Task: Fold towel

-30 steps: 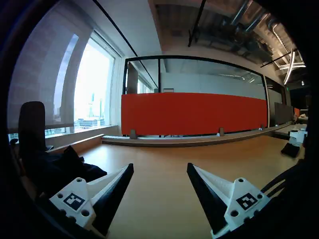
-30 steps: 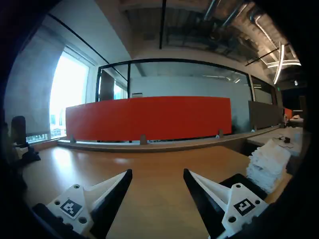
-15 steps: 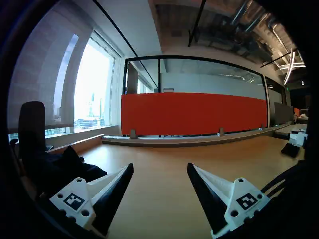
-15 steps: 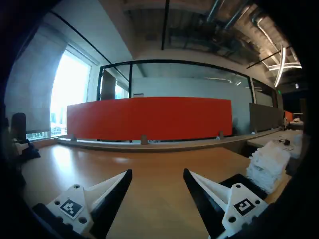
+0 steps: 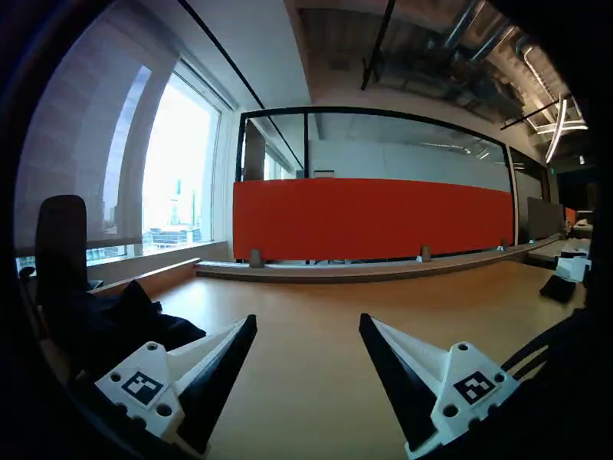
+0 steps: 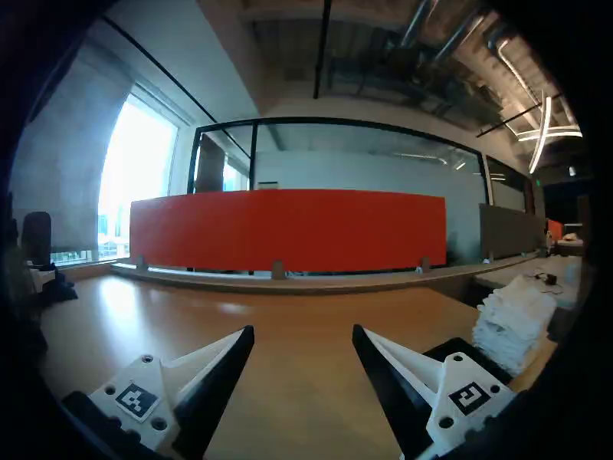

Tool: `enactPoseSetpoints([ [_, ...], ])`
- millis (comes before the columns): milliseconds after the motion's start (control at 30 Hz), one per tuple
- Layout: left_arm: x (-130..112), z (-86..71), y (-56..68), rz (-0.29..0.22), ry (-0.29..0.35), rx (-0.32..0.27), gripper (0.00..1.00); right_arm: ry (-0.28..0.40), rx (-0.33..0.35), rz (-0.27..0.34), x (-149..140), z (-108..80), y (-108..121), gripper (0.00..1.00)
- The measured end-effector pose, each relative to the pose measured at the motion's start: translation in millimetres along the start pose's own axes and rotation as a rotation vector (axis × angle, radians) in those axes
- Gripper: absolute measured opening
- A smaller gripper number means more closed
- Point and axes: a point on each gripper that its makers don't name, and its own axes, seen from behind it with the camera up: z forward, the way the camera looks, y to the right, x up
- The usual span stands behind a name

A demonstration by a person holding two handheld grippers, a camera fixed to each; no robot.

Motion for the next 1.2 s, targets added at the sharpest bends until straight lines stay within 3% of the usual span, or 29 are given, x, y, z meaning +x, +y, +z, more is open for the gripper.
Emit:
enactPoseSetpoints([
  [1200,0.7,0.4,0.3,0.0,0.0,0.0,0.99,-0.002,0.008,0.0,-1.0,-1.4,-1.6,0.99],
])
